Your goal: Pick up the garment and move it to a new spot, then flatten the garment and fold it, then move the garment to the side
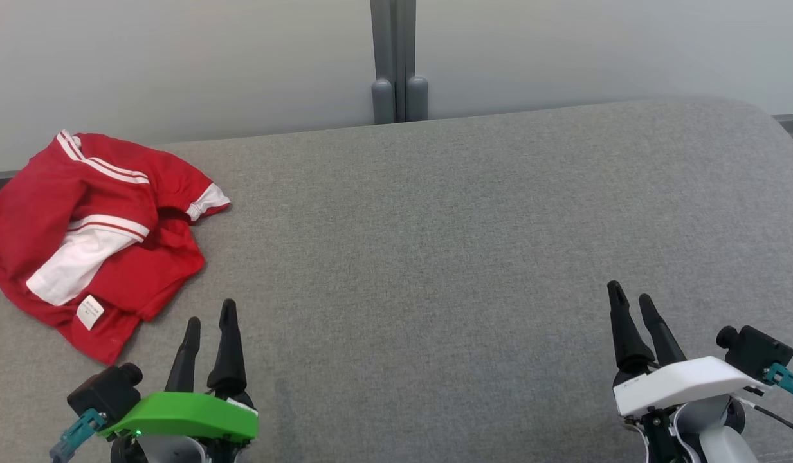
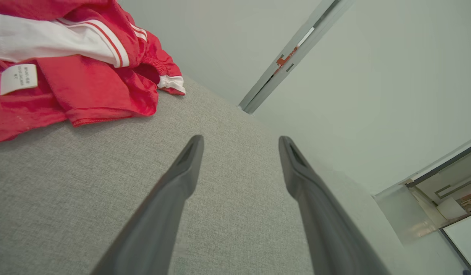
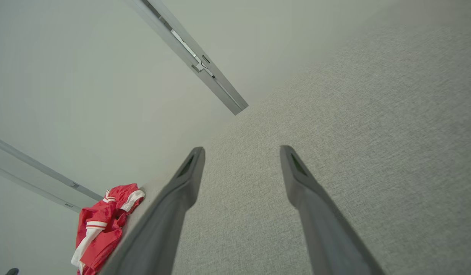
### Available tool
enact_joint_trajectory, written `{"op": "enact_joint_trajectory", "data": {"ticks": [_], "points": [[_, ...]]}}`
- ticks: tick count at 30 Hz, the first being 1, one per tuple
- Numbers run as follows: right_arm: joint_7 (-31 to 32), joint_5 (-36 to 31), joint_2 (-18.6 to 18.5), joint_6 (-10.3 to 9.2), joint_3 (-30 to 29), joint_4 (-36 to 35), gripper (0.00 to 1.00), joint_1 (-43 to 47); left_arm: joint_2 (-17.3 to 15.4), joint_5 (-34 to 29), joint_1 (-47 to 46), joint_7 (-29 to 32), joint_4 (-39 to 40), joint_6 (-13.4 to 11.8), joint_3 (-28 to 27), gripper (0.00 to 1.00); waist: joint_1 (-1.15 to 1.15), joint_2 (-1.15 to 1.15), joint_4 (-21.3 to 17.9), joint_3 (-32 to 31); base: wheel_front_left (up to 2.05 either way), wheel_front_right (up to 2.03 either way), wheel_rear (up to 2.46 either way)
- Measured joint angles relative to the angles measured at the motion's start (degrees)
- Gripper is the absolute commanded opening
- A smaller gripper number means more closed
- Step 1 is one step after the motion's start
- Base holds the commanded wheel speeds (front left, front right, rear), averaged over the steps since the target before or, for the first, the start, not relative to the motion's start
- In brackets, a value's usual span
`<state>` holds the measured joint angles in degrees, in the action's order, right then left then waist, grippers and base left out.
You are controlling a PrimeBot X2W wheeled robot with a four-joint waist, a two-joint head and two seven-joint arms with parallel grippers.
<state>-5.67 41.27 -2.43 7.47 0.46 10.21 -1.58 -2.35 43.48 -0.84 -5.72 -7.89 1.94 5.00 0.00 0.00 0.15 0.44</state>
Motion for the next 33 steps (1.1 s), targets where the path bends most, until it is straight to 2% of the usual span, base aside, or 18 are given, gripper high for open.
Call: {"op": "enact_joint_trajectory", "data": {"ticks": [16,33], "points": [[-2.5,-13.4,-0.1,0.00,1.6,0.9,1.00,0.1,-0.1,-11.3,0.7,-2.5,-1.3,-1.2,1.5,1.00,0.00,0.00,0.3,0.2,0.00,0.00,0.00],[-5.0,-24.3,-0.2,0.01,2.7,0.4,1.00,0.1,-0.1,-19.4,1.3,-4.9,-2.0,-2.3,2.1,1.00,0.00,0.00,0.6,0.1,0.00,0.00,0.00]]}}
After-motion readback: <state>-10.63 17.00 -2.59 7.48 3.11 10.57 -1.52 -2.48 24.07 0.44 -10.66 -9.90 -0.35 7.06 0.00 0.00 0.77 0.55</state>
